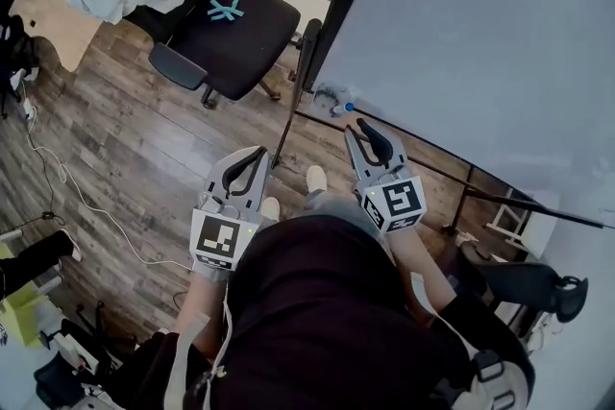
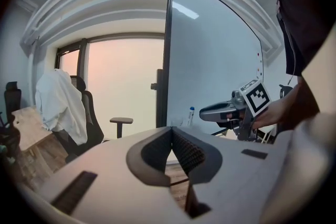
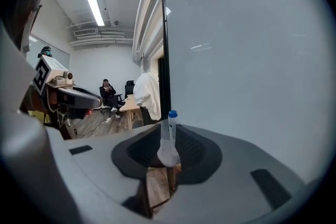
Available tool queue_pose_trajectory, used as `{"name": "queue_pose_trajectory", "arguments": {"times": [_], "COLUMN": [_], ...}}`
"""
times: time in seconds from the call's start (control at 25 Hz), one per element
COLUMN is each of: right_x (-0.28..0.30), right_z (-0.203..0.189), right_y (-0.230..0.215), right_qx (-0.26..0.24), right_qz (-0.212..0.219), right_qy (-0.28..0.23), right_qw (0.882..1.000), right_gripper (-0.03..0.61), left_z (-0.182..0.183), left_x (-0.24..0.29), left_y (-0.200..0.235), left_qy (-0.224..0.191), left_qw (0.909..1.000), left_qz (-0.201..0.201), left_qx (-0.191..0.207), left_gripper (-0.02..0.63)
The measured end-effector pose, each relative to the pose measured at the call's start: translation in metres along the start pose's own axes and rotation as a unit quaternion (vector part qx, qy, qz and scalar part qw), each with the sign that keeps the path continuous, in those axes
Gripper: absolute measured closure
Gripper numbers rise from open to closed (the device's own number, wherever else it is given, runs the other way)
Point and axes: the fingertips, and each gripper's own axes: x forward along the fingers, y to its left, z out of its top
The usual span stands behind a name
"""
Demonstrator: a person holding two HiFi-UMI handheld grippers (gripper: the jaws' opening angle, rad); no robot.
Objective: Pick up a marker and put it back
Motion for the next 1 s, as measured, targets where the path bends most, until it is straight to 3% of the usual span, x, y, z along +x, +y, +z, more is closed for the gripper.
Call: {"name": "queue_pose_trajectory", "arguments": {"times": [0.2, 0.68, 1.0], "right_x": [0.016, 0.038, 0.043], "right_z": [-0.003, -0.005, -0.003], "right_y": [-0.004, -0.005, -0.005], "right_qx": [-0.009, -0.027, -0.035], "right_qz": [0.029, 0.061, 0.073], "right_qy": [0.007, 0.014, 0.015], "right_qw": [1.000, 0.998, 0.997], "right_gripper": [0.480, 0.486, 0.493], "left_z": [0.002, -0.003, -0.004], "left_x": [0.001, -0.010, -0.017], "left_y": [0.003, 0.012, 0.015], "left_qy": [0.005, 0.016, 0.017], "left_qw": [0.9993, 0.9954, 0.9933], "left_qz": [0.030, 0.093, 0.114], "left_qx": [0.021, 0.011, 0.006], "left_gripper": [0.606, 0.606, 0.606]}}
